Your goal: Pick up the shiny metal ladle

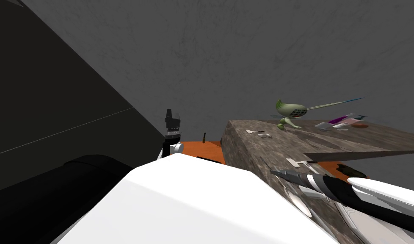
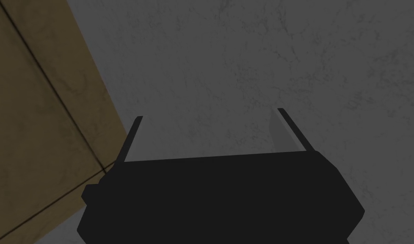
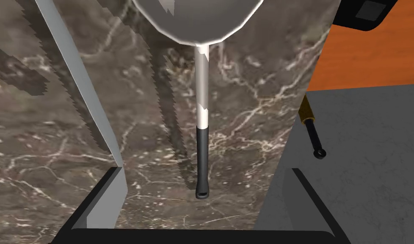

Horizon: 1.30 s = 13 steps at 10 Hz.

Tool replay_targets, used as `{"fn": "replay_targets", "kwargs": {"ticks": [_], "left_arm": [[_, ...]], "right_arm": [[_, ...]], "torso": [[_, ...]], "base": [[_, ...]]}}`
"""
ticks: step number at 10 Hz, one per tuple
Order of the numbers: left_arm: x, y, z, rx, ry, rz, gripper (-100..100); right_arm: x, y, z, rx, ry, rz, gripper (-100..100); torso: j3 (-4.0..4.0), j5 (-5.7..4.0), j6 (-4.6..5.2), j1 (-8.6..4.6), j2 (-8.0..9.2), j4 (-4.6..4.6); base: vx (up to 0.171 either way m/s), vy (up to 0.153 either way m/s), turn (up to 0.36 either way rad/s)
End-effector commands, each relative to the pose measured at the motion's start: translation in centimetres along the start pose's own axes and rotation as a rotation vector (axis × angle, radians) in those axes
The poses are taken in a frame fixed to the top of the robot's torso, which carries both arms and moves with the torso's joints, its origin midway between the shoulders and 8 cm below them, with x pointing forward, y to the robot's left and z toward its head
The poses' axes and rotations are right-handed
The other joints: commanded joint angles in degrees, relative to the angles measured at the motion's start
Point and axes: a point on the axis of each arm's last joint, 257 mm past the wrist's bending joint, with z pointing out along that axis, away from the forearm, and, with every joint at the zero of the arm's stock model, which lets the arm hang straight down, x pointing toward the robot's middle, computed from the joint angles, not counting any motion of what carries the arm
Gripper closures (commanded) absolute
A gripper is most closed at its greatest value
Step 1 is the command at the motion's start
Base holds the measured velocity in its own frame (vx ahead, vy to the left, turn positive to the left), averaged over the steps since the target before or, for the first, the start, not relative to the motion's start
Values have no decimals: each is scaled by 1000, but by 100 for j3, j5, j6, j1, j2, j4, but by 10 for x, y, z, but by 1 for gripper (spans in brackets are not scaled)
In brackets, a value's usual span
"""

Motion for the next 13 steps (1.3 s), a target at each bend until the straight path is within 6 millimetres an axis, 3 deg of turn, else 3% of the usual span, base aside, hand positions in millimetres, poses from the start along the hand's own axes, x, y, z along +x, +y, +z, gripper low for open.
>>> {"fn": "replay_targets", "kwargs": {"ticks": [1, 2, 3, 4, 8, 9, 13], "left_arm": [[0, 0, 0, 0, 0, 0, 0], [0, 0, 0, 0, 0, 0, 0], [0, 0, 0, 0, 0, 0, 0], [0, 0, 0, 0, 0, 0, 0], [0, 0, 0, 0, 0, 0, 0], [0, 0, 0, 0, 0, 0, 0], [0, 0, 0, 0, 0, 0, 0]], "right_arm": [[30, 5, 5, -11, 43, 23, -100], [17, 3, 3, -8, 29, 16, -100], [18, 4, 3, -9, 32, 18, 0], [24, -2, 7, 3, 26, 51, -100], [33, -9, 14, 21, 19, 103, -100], [34, -10, 14, 23, 18, 106, 100], [34, -10, 14, 24, 18, 107, 100]], "torso": [[0, 0, 0, 0, 0, 0], [0, 1, 0, 1, -1, 0], [0, 3, -2, 5, -1, 0], [0, 4, -2, 9, 0, 0], [24, 4, -3, 11, 40, 10], [15, 5, 2, 9, 24, 7], [1, 3, -3, 9, 1, 0]], "base": [[8, -22, 15], [4, -11, 0], [0, 0, 0], [-52, 7, 282], [-96, 1, 209], [-8, 0, -10], [0, 0, 0]]}}
